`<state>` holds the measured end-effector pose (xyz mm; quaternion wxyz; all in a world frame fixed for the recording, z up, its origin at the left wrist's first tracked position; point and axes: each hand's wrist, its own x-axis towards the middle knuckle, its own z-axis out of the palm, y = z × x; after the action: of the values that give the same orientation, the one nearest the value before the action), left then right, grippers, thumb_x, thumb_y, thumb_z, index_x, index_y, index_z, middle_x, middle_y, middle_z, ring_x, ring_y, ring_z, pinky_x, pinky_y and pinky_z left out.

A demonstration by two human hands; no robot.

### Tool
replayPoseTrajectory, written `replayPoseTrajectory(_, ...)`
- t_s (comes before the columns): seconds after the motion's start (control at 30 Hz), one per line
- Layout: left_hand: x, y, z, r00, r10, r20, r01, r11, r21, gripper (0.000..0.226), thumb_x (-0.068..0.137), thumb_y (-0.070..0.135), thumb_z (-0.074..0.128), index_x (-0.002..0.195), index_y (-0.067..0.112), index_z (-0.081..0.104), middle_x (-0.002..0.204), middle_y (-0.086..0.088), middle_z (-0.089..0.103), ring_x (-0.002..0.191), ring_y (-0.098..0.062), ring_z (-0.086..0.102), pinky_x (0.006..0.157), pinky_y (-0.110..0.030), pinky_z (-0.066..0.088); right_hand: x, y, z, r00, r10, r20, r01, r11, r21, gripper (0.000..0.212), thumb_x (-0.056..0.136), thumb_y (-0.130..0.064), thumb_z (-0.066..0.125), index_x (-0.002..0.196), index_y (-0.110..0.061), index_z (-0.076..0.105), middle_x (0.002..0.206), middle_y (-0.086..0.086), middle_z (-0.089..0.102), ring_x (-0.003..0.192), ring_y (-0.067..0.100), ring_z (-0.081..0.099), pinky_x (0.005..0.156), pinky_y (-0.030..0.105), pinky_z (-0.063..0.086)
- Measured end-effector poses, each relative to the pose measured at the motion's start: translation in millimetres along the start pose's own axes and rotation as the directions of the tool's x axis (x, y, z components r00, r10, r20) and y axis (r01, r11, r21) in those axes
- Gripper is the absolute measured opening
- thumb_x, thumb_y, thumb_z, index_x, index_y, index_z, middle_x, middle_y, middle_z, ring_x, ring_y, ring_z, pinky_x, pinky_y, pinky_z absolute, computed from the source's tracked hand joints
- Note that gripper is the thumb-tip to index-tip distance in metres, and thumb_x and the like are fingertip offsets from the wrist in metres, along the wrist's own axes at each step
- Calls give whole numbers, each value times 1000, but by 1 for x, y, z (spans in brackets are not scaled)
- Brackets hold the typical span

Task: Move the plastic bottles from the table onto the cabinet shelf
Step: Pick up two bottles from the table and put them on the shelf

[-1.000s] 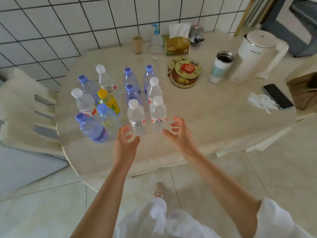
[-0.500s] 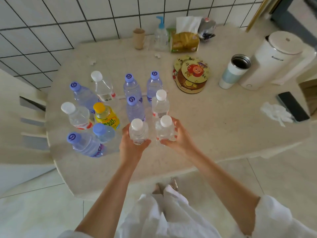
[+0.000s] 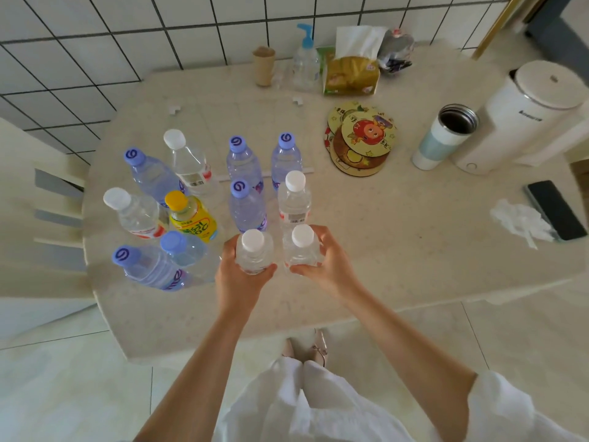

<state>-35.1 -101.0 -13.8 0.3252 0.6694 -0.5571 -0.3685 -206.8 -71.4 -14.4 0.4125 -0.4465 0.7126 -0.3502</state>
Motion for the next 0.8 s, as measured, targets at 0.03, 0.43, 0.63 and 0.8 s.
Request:
replayPoseTrajectory(0.03,-2,1,0,1000,5,3,-5,1000,-5,75,60,11,92,125,11,54,102,7,60,91,-15,55,73,-19,37,-2,1,-1,1000,-4,-4,4,1000,6,77,56,-23,90,120,-32,48,109,-16,64,105,17,62,88,48,53)
replayPoseTrajectory(0.43,-22,37,20,996,65,65,-64,998,-17,69,56,9,93,116,6,59,94,2,62,82,-17,56,62,2,36,-48,14,-49,977,65,-201,-29,984,178,71,50,-36,90,108,-42,49,105,-23,63,103,11,65,87,46,54)
replayPoseTrajectory(0.63,-38,72,48,966,149,210,-133,987,-91,73,56,7,93,119,17,58,91,17,61,78,0,55,66,3,37,-85,21,-87,916,142,-376,-32,958,284,67,48,-45,87,103,-44,49,108,-13,65,104,15,66,84,44,58)
replayPoseTrajectory(0.8,-47,81,68,885,210,416,-180,977,-111,67,56,17,94,111,28,56,94,14,67,83,6,62,73,-10,46,-116,28,-100,824,216,-524,-38,944,328,65,46,-44,87,100,-46,51,104,-11,68,100,16,67,76,33,58)
